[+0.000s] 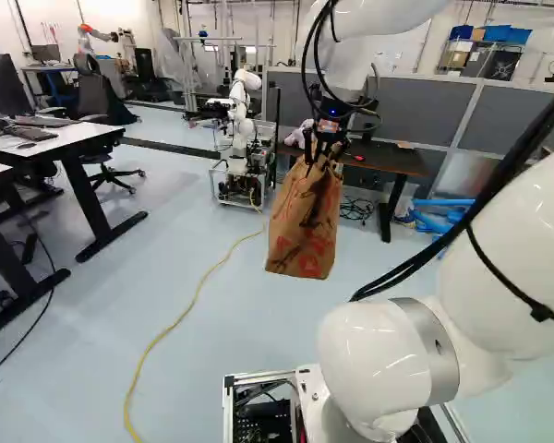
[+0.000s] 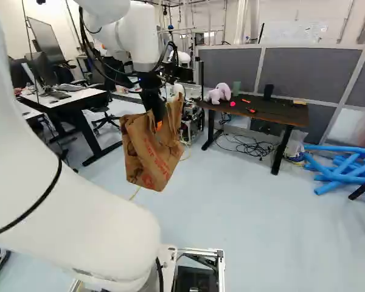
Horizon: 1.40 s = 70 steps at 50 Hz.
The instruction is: Pick up the bag on the ground and place it on the table
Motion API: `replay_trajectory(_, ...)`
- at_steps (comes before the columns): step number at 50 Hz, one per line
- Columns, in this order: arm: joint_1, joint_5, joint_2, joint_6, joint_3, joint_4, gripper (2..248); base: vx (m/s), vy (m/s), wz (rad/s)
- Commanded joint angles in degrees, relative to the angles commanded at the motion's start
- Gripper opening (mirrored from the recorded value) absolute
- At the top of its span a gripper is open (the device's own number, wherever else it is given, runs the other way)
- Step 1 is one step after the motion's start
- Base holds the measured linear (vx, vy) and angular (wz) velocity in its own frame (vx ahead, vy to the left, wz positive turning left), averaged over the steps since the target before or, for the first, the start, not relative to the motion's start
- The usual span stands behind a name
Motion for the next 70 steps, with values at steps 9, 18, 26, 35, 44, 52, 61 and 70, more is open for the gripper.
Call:
replay_trajectory(9,0.0,0.0,0.0,0.0,0.0,0.0,21,0.004,-0.029,-0.163)
replay_trajectory(18,0.0,0.0,0.0,0.0,0.0,0.0,21,0.005,-0.025,-0.131)
replay_trajectory(26,0.0,0.0,0.0,0.0,0.0,0.0,21,-0.003,-0.034,-0.153)
replay_trajectory(35,0.0,0.0,0.0,0.0,0.0,0.0,21,0.004,-0.041,-0.2)
replay_trajectory(44,0.0,0.0,0.0,0.0,0.0,0.0,21,0.003,-0.045,-0.216)
replay_trajectory(52,0.0,0.0,0.0,0.0,0.0,0.0,21,0.005,-0.047,-0.218)
replay_trajectory(61,0.0,0.0,0.0,0.0,0.0,0.0,21,0.025,-0.04,-0.186)
replay_trajectory(70,0.0,0.0,0.0,0.0,0.0,0.0,21,0.053,-0.048,-0.235)
